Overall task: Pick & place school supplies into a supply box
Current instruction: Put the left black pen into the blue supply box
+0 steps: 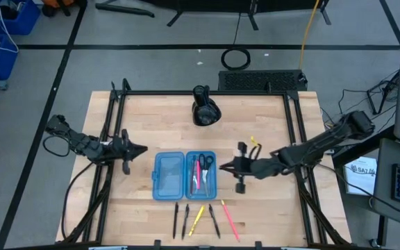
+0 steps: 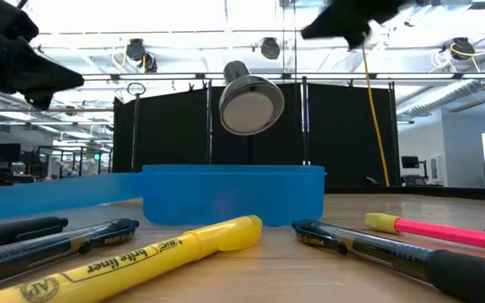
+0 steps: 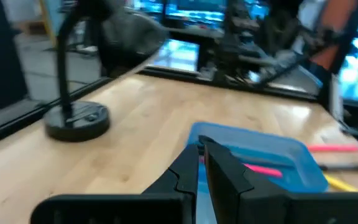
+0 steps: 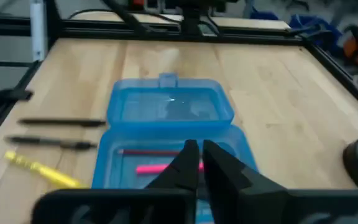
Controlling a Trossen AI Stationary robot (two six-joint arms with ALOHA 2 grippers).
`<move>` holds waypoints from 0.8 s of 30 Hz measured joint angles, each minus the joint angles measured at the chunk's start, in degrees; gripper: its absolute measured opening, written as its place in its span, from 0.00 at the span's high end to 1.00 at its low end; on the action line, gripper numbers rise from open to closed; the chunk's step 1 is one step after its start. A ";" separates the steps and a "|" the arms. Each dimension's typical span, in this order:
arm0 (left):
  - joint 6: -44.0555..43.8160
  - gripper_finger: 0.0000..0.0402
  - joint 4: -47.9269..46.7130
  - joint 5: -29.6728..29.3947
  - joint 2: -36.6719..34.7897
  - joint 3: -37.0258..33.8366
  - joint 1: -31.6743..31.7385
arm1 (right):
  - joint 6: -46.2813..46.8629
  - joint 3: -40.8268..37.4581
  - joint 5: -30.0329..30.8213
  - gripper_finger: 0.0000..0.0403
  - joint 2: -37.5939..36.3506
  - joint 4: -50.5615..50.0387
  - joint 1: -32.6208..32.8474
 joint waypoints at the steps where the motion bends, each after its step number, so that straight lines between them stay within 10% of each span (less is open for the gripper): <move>1: -1.15 0.92 -0.11 -0.98 0.25 0.00 0.01 | -0.66 -3.32 -0.89 0.99 -1.25 3.90 0.13; 12: -8.04 0.92 2.30 7.88 5.57 0.00 -0.09 | -2.94 -33.74 -4.04 1.00 -5.87 45.26 -0.06; 24: -19.02 0.92 23.52 0.79 32.42 4.48 -4.60 | -7.34 -44.54 -4.30 1.00 -5.85 52.77 -0.29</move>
